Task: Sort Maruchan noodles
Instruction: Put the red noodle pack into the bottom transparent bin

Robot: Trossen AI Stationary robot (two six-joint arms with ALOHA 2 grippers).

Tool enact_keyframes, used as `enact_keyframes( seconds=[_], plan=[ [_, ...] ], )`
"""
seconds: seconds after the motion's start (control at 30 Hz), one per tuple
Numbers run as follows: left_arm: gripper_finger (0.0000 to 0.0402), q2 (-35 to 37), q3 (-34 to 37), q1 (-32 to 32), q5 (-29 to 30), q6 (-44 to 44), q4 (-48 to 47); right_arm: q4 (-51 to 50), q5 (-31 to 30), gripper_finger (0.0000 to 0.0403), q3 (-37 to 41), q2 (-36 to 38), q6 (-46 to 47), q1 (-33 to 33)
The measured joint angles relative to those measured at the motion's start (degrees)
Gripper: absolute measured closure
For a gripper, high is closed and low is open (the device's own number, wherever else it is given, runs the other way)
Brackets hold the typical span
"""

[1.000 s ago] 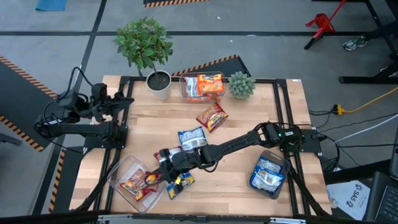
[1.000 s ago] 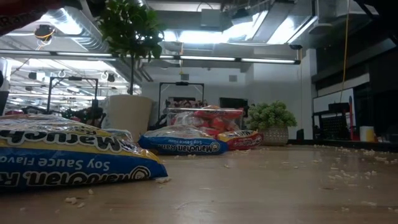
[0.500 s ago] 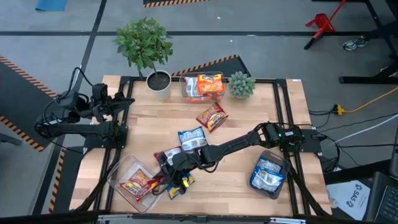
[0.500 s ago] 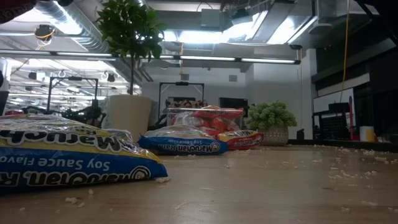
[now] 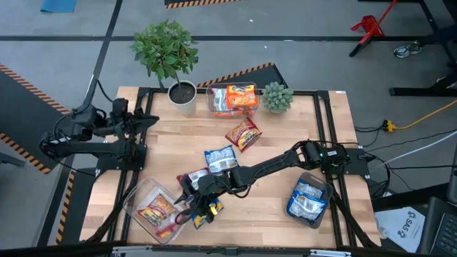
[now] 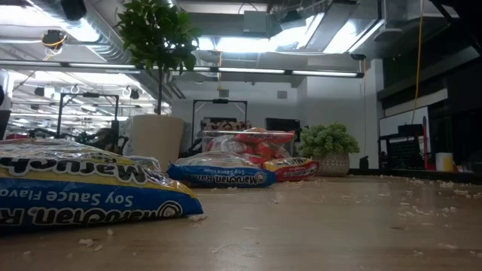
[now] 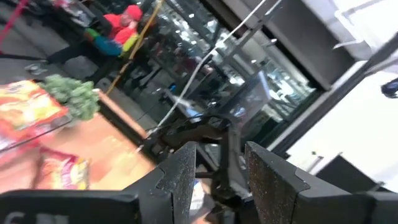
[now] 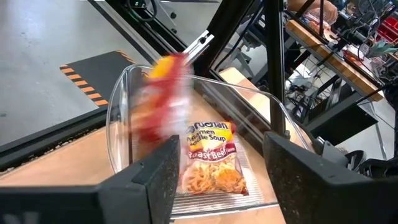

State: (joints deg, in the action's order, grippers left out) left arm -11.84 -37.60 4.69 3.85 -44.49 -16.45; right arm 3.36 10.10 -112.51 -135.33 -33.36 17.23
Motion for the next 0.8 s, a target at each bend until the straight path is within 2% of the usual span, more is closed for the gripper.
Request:
enact_keyframes(
  seconds=[0.27, 0.5, 0.57, 0.67, 0.73, 0.8],
  plan=[
    [0.0267, -0.2, 0.0, 0.0, 0.1, -2.2, -9.5, -2.5, -3.4, 0.0205, 0.0, 3.6, 0.0, 0.0],
    [0.0267, -0.4, 0.0, 0.0, -4.8, -7.2, -20.8, -13.6, -4.1, 0.0206, 0.0, 10.3, 0.1, 0.1],
    [0.0267, -1.6, 0.1, 0.0, -5.9, -7.8, -24.4, -19.4, -8.2, 0.0206, -0.1, 12.2, 1.2, 0.2],
    [0.0267, -3.4, 0.1, 0.0, -6.3, -7.3, -26.2, -32.1, -20.2, 0.0206, -0.1, 14.4, 4.8, -0.1],
    [0.0267, -4.6, 0.1, 0.0, -5.3, -5.9, -26.1, -42.3, -26.4, 0.0206, 0.0, 15.5, 7.3, -1.1],
    [0.0267, -6.0, 0.1, 0.0, -2.7, -4.7, -24.9, -52.2, -29.6, 0.0205, 0.0, 16.6, 12.1, -2.5]
  ],
)
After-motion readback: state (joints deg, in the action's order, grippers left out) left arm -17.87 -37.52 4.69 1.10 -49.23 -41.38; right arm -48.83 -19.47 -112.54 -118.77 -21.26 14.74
